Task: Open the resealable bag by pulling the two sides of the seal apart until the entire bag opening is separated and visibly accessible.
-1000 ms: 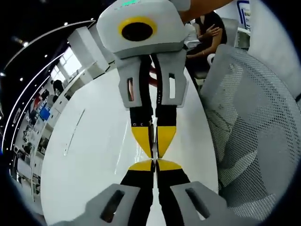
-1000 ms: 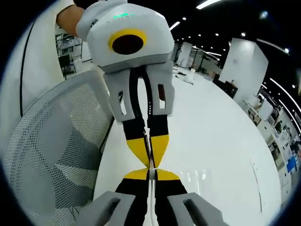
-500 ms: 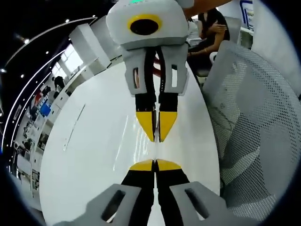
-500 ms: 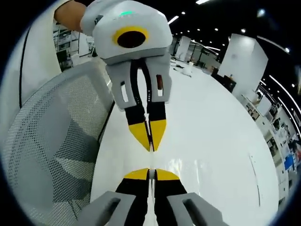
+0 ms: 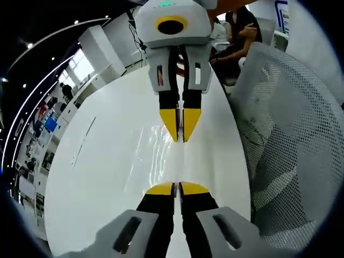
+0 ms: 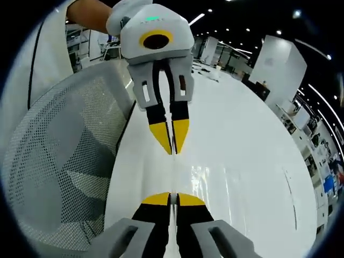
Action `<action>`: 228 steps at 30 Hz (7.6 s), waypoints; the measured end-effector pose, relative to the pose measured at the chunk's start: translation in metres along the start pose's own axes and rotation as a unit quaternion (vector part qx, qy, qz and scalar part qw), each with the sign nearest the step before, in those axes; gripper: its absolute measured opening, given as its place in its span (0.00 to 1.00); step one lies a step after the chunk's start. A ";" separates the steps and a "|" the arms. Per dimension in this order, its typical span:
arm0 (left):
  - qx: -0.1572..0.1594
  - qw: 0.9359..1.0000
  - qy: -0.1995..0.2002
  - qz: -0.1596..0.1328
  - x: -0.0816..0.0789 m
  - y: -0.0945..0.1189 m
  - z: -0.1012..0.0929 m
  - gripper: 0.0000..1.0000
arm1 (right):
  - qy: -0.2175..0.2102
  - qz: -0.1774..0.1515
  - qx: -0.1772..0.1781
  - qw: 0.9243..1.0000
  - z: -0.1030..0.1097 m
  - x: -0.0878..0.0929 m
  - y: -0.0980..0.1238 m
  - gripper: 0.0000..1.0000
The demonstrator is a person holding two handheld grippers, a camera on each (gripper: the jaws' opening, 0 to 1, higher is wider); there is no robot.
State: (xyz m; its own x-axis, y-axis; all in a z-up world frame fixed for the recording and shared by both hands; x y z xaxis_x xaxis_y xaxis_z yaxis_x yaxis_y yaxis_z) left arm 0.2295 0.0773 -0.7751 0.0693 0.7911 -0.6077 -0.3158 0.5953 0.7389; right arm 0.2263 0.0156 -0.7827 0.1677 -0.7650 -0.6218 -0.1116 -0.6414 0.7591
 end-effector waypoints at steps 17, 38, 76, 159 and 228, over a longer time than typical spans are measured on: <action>0.009 1.000 0.008 -0.002 -0.005 -0.008 0.000 0.00 | 0.006 -0.018 0.011 1.000 -0.002 -0.003 0.002 0.00; 0.007 1.000 0.023 0.013 0.003 -0.013 0.005 0.00 | -0.019 0.019 0.035 0.999 -0.002 0.044 0.030 0.00; 0.009 1.000 -0.002 0.017 0.007 -0.017 -0.001 0.00 | -0.049 0.050 0.034 0.997 0.007 0.065 0.029 0.00; -0.021 0.998 -0.061 0.008 -0.010 -0.020 0.017 0.05 | -0.091 -0.009 0.155 0.984 -0.062 -0.017 0.012 0.00; -0.060 0.996 0.058 0.015 0.038 0.010 0.013 0.07 | -0.023 0.087 0.200 0.976 -0.105 0.031 -0.021 0.00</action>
State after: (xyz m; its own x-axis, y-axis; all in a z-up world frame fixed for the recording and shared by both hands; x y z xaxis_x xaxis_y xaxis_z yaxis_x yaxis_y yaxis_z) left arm 0.2416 0.1153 -0.7866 -0.0500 0.7823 -0.6209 -0.4265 0.5454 0.7215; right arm 0.3363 0.0119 -0.7979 0.0692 -0.8604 -0.5049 -0.5093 -0.4656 0.7237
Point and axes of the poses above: the point that each gripper's makers call its tool centre point, and the gripper's own axes: y roughly backward along the fingers, z roughly to its left, x roughly out of its underside, the point moved 2 cm from there along y, roughly backward along the fingers, and after that the axes turned 1 degree about z, right-handed, at the moved point
